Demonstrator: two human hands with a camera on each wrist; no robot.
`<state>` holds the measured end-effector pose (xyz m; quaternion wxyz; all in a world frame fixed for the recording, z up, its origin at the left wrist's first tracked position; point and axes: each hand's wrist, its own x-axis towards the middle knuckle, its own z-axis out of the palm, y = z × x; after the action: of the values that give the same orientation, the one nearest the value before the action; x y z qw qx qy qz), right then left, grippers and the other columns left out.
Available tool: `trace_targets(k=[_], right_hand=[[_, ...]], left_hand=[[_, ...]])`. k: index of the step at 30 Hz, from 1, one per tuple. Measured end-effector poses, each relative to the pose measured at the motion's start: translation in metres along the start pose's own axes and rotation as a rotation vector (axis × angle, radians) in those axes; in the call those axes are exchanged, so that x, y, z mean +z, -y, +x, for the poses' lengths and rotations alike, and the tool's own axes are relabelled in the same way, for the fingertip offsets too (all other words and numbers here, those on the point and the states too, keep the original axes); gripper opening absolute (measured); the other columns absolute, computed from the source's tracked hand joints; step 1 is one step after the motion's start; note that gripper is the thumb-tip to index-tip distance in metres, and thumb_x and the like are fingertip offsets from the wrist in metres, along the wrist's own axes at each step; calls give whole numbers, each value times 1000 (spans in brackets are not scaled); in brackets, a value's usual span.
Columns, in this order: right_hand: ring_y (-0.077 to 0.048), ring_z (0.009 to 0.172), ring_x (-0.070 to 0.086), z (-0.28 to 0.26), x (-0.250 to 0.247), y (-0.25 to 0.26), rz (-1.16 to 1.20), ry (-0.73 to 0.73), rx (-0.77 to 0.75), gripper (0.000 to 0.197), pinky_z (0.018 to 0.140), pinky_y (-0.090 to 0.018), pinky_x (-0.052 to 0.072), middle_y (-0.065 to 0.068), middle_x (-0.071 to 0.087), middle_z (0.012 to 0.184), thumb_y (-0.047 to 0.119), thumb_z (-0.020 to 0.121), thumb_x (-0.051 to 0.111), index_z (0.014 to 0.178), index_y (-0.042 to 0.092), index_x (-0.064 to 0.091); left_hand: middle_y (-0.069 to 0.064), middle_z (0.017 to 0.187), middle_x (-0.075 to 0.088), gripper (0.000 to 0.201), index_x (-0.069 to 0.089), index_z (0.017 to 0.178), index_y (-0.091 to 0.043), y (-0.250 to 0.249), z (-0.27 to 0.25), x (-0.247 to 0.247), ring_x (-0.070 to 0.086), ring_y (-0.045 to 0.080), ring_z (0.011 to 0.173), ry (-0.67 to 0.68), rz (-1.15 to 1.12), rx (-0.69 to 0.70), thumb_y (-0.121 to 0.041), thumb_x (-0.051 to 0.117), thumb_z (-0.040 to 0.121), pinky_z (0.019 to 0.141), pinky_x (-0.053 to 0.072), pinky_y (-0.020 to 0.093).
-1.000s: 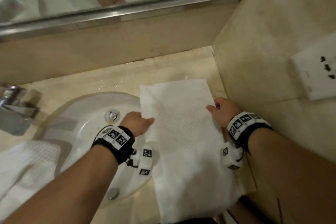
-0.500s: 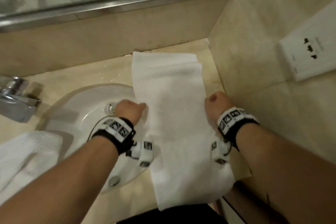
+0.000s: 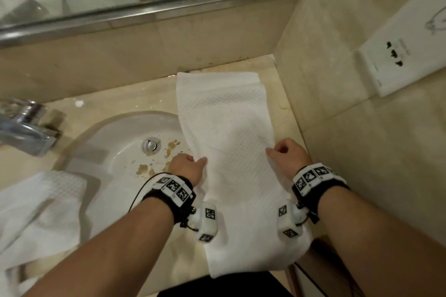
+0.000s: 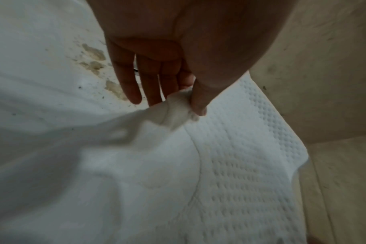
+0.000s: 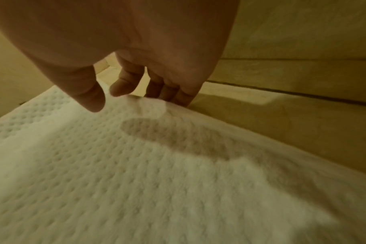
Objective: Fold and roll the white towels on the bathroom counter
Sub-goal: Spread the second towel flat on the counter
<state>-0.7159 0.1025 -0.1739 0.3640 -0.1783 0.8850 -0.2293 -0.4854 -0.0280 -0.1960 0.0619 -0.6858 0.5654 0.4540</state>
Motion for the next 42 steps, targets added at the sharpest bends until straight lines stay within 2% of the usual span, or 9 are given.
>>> trace_targets(k=[5,9,19,22,27,30,35,40,42], right_hand=[[-19,94,54,-2,-1,3,104,-7,57,47,81,-25,39,0,58,113,37,93,67,128,16,45],[-14,85,57,-4,3,3,27,11,-13,27,72,-19,40,4,63,100,40,91,68,108,19,64],[-9,52,45,-7,13,9,122,104,-93,28,46,-15,37,6,52,59,30,81,80,68,20,57],[-11,58,49,-5,10,8,113,117,-75,27,55,-21,40,5,55,65,34,80,81,71,21,59],[-6,70,58,-1,-1,2,81,78,-22,23,68,-19,42,10,65,77,39,82,79,86,20,69],[0,69,54,0,-5,2,54,88,-13,23,77,-22,42,16,59,73,37,87,76,99,18,73],[-1,66,52,3,-8,4,37,95,2,21,77,-23,42,16,57,71,35,88,75,97,17,72],[-4,68,51,6,-10,4,-37,124,-4,23,75,-24,42,11,58,79,35,87,75,94,21,58],[-5,66,51,6,-10,5,-94,130,-12,24,69,-24,42,0,66,88,34,88,74,91,15,61]], left_hand=[[9,73,58,38,46,68,-14,19,12,0,60,28,73,60,-144,-56,-33,60,98,73,55,41],[19,112,65,15,61,98,-11,25,11,3,65,36,102,193,-552,-275,-16,48,104,96,56,52],[21,110,70,46,70,120,3,26,14,28,67,48,109,230,-912,-459,-13,65,77,92,51,68],[11,89,61,8,63,93,-14,6,-4,18,61,31,77,122,-806,-373,-22,61,90,72,54,39],[2,85,62,25,58,92,-15,1,-20,10,57,17,71,-124,-370,-109,-38,66,93,58,39,27],[9,80,69,36,69,79,-12,-1,-18,16,66,27,72,-21,-260,-128,-47,70,89,66,49,29],[17,137,60,75,52,139,2,-8,-21,22,59,34,123,-73,-194,-202,-47,76,87,89,47,31],[11,96,76,37,74,83,-8,-12,-16,29,72,33,96,26,-145,-170,-43,70,93,87,58,36],[15,103,76,39,75,93,-3,-12,-16,33,71,35,102,55,-126,-169,-40,66,96,91,56,36]])
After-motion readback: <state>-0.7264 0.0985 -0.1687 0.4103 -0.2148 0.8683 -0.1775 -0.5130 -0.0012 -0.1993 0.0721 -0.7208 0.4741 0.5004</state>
